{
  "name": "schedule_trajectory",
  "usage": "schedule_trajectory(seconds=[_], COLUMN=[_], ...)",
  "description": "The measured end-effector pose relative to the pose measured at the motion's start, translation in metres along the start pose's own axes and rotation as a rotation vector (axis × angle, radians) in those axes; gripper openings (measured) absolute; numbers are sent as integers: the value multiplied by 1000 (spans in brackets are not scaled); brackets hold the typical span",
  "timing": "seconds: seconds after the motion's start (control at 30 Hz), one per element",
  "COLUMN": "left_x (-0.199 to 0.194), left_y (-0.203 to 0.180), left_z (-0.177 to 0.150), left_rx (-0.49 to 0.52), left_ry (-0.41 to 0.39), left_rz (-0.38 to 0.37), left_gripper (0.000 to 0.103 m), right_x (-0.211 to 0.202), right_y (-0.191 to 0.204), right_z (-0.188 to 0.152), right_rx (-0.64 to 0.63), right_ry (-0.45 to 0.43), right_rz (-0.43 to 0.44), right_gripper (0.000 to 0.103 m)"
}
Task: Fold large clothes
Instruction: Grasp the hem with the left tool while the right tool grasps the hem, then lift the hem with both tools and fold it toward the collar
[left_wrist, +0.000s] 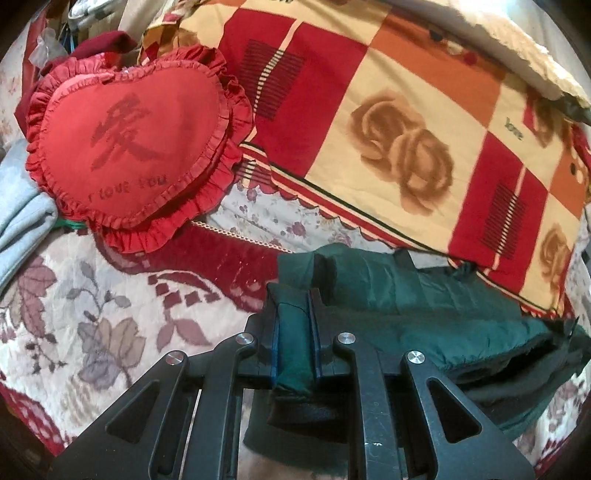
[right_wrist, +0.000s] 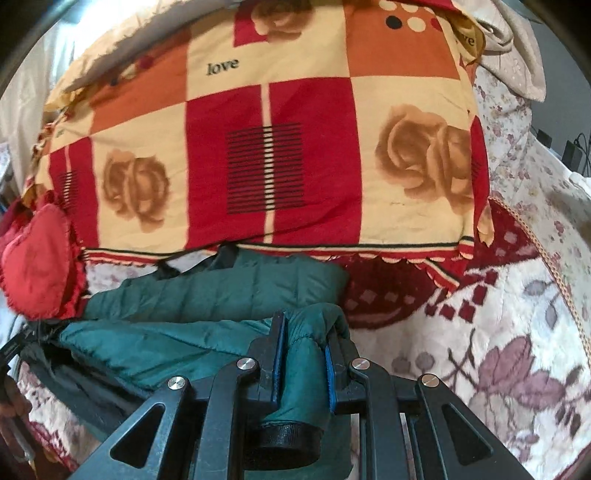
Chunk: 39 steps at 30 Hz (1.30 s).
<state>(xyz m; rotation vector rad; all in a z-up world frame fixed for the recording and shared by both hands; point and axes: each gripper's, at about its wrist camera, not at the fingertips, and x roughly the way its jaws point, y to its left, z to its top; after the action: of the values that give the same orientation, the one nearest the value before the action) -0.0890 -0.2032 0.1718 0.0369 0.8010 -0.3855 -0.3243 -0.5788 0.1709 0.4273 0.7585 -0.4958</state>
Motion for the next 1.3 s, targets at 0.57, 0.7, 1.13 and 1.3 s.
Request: schedule_trajectory(seconds=[0.57, 0.7, 1.13, 1.3], left_x=[113, 133, 89, 79], left_y=[-23, -18, 24, 11], left_z=[25, 21, 36, 22], left_rx=[-8, -52, -242, -200], left_ry=[64, 74, -14, 11], left_rz=[89, 55, -125, -130], left_gripper=[13, 17, 77, 77], right_x=[111, 130, 44, 56], right_y=[-21, -17, -20, 46], right_z=[24, 23, 29, 11], right_rx=[129, 114, 117, -81], right_ry=[48, 65, -114, -37], right_rz=[-53, -67, 23, 107], right_gripper=[16, 22, 80, 77])
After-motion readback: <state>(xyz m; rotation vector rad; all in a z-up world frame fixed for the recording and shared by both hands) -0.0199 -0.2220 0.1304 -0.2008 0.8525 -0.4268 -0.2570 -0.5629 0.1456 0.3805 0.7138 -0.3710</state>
